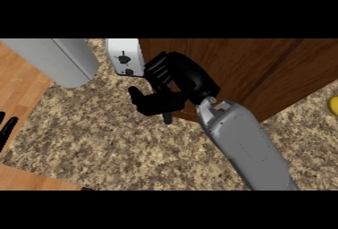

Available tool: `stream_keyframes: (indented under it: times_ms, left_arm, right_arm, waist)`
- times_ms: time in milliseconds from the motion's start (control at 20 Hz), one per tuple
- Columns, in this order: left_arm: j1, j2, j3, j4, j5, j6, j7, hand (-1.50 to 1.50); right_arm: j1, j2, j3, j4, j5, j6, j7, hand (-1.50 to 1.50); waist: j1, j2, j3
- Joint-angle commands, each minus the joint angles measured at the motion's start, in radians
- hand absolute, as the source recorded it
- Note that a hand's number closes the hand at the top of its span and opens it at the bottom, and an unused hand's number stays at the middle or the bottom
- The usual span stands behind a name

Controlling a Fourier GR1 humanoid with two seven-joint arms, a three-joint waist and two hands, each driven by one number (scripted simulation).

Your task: Pick up the bottled water, place it into the cabinet and close the cabinet

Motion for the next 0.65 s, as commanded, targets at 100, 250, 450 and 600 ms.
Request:
stream_keyframes:
  times_ms: [100,250,450,600]
  left_arm:
    - [0.016,0.01,0.022,0.013,0.012,-0.026,-0.003,-1.5]
    - [0.024,-0.005,0.022,0.021,0.017,-0.027,-0.01,-1.5]
    - [0.024,0.005,0.028,0.016,0.01,-0.031,-0.006,-1.5]
    - [0.016,-0.008,0.032,0.006,0.016,-0.016,-0.013,-1.5]
  right_arm:
    - [-0.196,0.0,-0.106,0.204,0.013,-0.15,-0.079,1.5]
    - [-0.194,0.0,-0.112,0.231,-0.024,-0.223,-0.11,-1.5]
    - [-0.212,0.0,-0.118,0.264,-0.083,-0.273,-0.128,-1.5]
    - [-0.232,0.0,-0.107,0.292,-0.103,-0.292,-0.141,-1.5]
  waist:
    - [-0.017,0.005,-0.002]
    - [-0.019,0.009,-0.001]
    - [-0.036,0.008,0.0]
    - [-0.032,0.013,0.0]
